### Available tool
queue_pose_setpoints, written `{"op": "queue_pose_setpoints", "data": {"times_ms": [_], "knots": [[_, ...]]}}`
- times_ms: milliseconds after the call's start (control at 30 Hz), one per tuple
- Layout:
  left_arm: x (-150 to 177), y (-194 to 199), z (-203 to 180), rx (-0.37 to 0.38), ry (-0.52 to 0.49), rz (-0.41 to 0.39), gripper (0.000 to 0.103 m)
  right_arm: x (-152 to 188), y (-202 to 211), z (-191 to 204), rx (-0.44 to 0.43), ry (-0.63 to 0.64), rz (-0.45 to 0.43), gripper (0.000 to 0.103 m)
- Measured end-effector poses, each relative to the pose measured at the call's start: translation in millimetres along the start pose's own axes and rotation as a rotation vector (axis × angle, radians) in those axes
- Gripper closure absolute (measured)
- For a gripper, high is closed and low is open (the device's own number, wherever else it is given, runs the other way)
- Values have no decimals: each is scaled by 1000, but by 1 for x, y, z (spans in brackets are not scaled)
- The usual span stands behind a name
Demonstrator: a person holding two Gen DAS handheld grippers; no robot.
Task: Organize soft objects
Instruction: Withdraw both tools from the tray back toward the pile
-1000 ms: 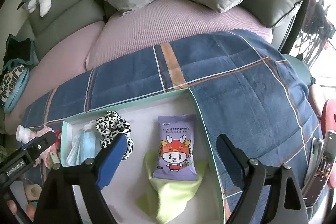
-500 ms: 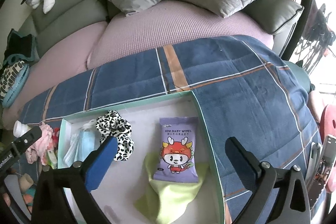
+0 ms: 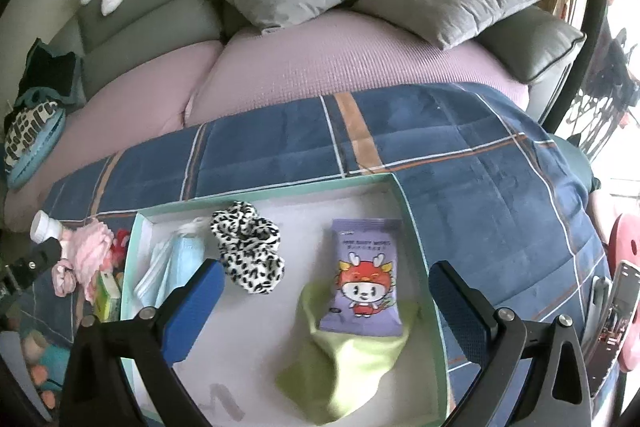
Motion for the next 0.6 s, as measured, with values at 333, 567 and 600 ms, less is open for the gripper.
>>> {"op": "queue_pose_setpoints", "data": {"times_ms": [333,567,600], "knots": [[5,13,49,-34,76,-7,0,5,-3,51,-79,56,-26,0],[5,16,100,-57,174,-15,0,9,-14,79,-128,71,2,0],[5,17,108,-68,191,-16,0,10,-15,82,-134,72,9,0]]}}
Point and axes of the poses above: each gripper's, at about its wrist camera, not at the fingertips, and y roughly against the way its jaws point, z to its left, x to its underside, the point moved 2 cm from there along -y, roughly the way its jaws point, and after that the axes turned 10 degrees about -x, right-handed, at the moved point
